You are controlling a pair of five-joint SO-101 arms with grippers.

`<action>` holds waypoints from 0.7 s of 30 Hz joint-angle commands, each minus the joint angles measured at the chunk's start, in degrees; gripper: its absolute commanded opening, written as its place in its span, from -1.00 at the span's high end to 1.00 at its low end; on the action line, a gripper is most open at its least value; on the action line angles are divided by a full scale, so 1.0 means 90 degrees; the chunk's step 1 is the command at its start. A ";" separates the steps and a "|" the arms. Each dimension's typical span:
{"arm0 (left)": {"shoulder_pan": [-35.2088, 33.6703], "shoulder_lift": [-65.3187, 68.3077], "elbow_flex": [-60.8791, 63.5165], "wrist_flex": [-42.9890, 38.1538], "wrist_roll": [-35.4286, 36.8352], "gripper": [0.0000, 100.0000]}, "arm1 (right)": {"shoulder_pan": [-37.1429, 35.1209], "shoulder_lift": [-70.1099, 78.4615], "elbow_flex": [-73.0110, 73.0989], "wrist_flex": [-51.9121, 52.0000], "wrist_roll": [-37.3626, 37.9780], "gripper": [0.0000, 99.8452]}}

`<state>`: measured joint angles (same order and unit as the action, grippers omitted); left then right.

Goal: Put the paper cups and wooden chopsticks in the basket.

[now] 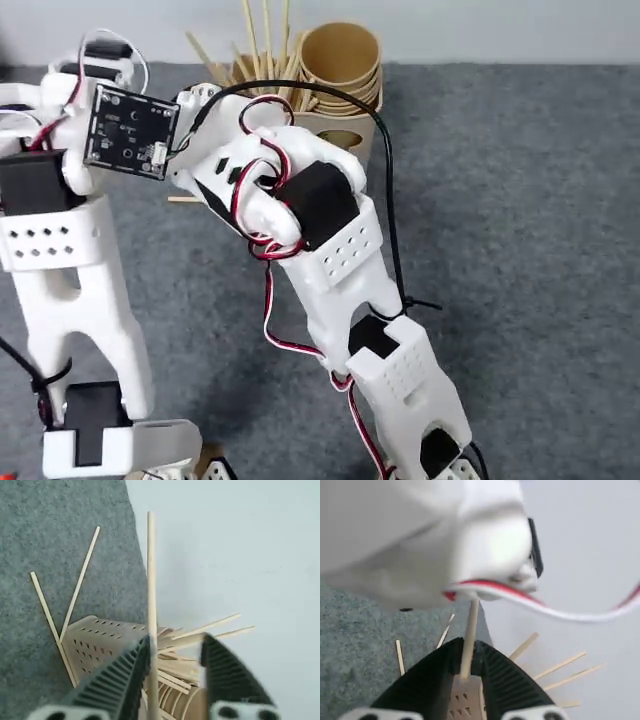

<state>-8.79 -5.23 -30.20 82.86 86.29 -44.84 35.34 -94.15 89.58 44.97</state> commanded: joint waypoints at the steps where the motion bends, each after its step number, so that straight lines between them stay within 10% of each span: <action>1: 0.0010 -0.0283 -0.0249 -0.0078 0.0078 0.98 | -0.0015 -0.0659 -0.0264 -0.0142 0.0059 0.98; 21: -0.0264 -0.0342 -0.0298 -0.0078 0.0088 0.98 | 0.0571 -0.1079 -0.0264 -0.0142 0.0059 0.98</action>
<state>-10.29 -5.23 -30.20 82.86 86.29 -41.58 29.10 -94.15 88.88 45.14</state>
